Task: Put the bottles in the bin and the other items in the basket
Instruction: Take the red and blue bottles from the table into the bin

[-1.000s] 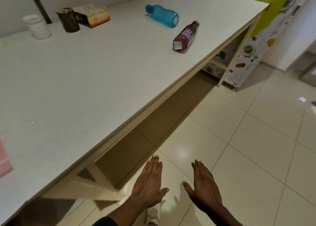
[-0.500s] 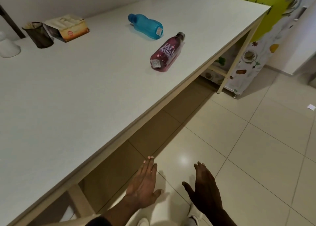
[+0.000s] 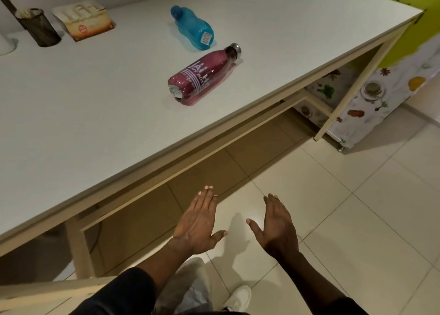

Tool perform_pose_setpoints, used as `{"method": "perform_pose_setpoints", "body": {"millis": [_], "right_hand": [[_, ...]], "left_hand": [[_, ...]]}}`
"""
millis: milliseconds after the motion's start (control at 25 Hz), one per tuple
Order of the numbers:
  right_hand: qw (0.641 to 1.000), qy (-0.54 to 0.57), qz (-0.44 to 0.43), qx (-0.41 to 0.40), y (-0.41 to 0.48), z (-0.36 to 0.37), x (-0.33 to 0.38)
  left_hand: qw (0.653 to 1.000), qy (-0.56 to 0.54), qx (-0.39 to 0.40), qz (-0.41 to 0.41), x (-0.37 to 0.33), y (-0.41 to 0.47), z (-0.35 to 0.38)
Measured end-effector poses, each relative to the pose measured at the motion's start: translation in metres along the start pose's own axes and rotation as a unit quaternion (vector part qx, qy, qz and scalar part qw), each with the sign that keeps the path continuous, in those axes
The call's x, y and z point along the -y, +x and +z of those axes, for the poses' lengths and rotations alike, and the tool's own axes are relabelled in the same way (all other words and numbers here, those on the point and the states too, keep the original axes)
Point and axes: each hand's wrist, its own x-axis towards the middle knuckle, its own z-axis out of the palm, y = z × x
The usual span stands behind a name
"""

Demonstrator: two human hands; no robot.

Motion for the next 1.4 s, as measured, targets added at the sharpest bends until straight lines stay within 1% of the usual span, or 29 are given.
{"method": "perform_pose_setpoints", "body": {"millis": [120, 240, 320, 400, 480, 600, 640, 680, 760, 800, 920, 960, 1040, 1120, 1240, 1320, 1400], "right_hand": [[0.999, 0.038, 0.002, -0.013, 0.036, -0.012, -0.016], [0.993, 0.097, -0.025, -0.067, 0.086, -0.033, -0.017], [0.982, 0.134, -0.048, -0.124, 0.126, -0.057, -0.012], [0.968, 0.176, -0.067, -0.168, 0.166, -0.088, -0.002], [0.956, 0.191, -0.110, -0.195, 0.212, -0.123, 0.008], [0.941, 0.179, -0.175, -0.225, 0.278, -0.170, 0.034], [0.939, 0.176, -0.189, -0.225, 0.301, -0.183, 0.045], [0.944, 0.175, -0.184, -0.211, 0.323, -0.194, 0.055], [0.957, 0.179, -0.159, -0.163, 0.358, -0.211, 0.077], [0.959, 0.188, -0.155, -0.142, 0.376, -0.217, 0.087], [0.957, 0.200, -0.170, -0.121, 0.436, -0.230, 0.111], [0.958, 0.193, -0.179, -0.112, 0.459, -0.232, 0.119], [0.965, 0.165, -0.189, -0.082, 0.501, -0.235, 0.135], [0.972, 0.133, -0.193, -0.029, 0.543, -0.232, 0.155], [0.975, 0.095, -0.195, 0.040, 0.592, -0.223, 0.181], [0.973, 0.082, -0.199, 0.086, 0.618, -0.216, 0.194], [0.971, 0.071, -0.198, 0.114, 0.638, -0.206, 0.204]], "left_hand": [[1.000, -0.005, -0.022, -0.011, -0.008, 0.029, -0.024], [0.991, -0.013, -0.131, -0.019, -0.014, 0.062, -0.057], [0.974, -0.050, -0.219, -0.017, -0.015, 0.088, -0.088], [0.955, -0.086, -0.280, -0.038, -0.006, 0.113, -0.128], [0.931, -0.120, -0.338, -0.075, 0.013, 0.144, -0.171], [0.897, -0.150, -0.387, -0.155, 0.056, 0.179, -0.229], [0.892, -0.143, -0.387, -0.183, 0.073, 0.191, -0.245], [0.896, -0.131, -0.367, -0.213, 0.088, 0.204, -0.257], [0.910, -0.123, -0.291, -0.269, 0.112, 0.221, -0.274], [0.911, -0.128, -0.261, -0.293, 0.121, 0.227, -0.275], [0.911, -0.150, -0.199, -0.329, 0.139, 0.239, -0.271], [0.907, -0.157, -0.197, -0.338, 0.141, 0.239, -0.267], [0.906, -0.132, -0.214, -0.340, 0.140, 0.237, -0.262], [0.904, -0.115, -0.221, -0.347, 0.143, 0.235, -0.261], [0.886, -0.134, -0.194, -0.398, 0.155, 0.225, -0.264], [0.860, -0.139, -0.189, -0.454, 0.157, 0.214, -0.263], [0.829, -0.155, -0.197, -0.499, 0.157, 0.203, -0.259]]}}
